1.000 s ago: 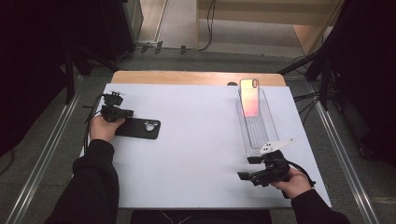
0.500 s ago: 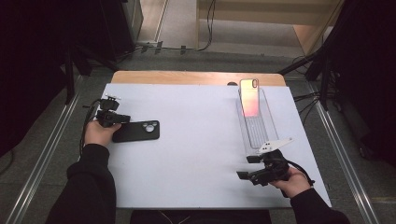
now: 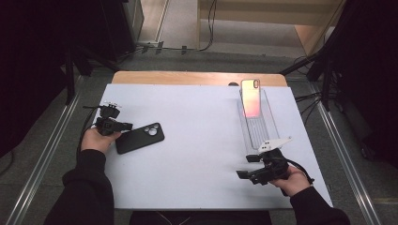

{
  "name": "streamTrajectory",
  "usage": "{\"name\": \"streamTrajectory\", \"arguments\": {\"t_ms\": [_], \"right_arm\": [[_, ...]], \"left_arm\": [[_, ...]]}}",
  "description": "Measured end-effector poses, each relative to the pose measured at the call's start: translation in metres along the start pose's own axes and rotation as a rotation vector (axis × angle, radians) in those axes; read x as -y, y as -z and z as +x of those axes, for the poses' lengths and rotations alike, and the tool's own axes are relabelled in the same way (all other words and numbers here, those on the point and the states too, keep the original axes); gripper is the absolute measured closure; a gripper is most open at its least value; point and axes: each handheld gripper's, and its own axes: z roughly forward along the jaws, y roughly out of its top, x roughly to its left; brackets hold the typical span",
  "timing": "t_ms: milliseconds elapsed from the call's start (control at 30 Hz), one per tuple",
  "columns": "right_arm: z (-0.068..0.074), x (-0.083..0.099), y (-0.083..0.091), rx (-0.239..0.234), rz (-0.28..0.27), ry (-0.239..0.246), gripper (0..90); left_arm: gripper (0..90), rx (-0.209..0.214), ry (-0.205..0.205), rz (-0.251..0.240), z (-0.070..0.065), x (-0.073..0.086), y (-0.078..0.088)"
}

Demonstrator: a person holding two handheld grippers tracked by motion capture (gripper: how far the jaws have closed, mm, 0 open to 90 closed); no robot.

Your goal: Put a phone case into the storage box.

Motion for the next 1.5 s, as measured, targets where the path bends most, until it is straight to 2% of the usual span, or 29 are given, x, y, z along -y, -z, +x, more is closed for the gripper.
{"name": "streamTrajectory", "arguments": {"t_ms": [167,400,500,567,633,767,900,1000,1167,1433,1500], "right_arm": [[-0.001,-0.002,-0.001,0.001,0.004,-0.001,21.1],[-0.001,-0.004,-0.003,0.000,0.007,0.002,21.1],[-0.002,-0.005,-0.003,0.000,0.007,0.005,21.1],[-0.002,-0.005,-0.003,0.000,0.007,0.001,21.1],[-0.002,-0.005,-0.003,0.001,0.004,0.006,21.1],[-0.002,-0.006,-0.003,-0.002,0.001,0.008,21.1],[-0.002,-0.005,-0.001,0.003,0.003,0.012,21.1],[-0.003,-0.005,-0.001,0.006,-0.002,0.011,21.1],[-0.004,-0.004,0.001,0.009,0.001,0.010,21.1],[-0.004,-0.004,0.001,0.011,0.005,0.013,21.1],[-0.004,-0.004,0.001,0.011,0.005,0.014,21.1]], "left_arm": [[90.0,0.010,-0.014,0.012,-0.007,0.005,0.002],[90.0,0.049,-0.033,0.038,-0.021,0.012,0.002],[90.0,0.077,-0.030,0.046,-0.027,0.014,0.002],[90.0,0.113,-0.024,0.052,-0.030,0.015,0.002],[90.0,0.120,-0.028,0.049,-0.033,0.015,0.001],[79.7,0.149,-0.003,0.006,-0.033,0.012,0.003],[68.6,0.175,-0.010,-0.052,-0.035,0.011,0.012],[62.3,0.213,-0.003,-0.080,-0.038,0.011,0.020],[49.1,0.264,-0.024,-0.117,-0.048,0.015,0.030],[42.6,0.326,-0.052,-0.160,-0.064,0.024,0.041],[41.6,0.329,-0.062,-0.162,-0.068,0.025,0.043]]}}
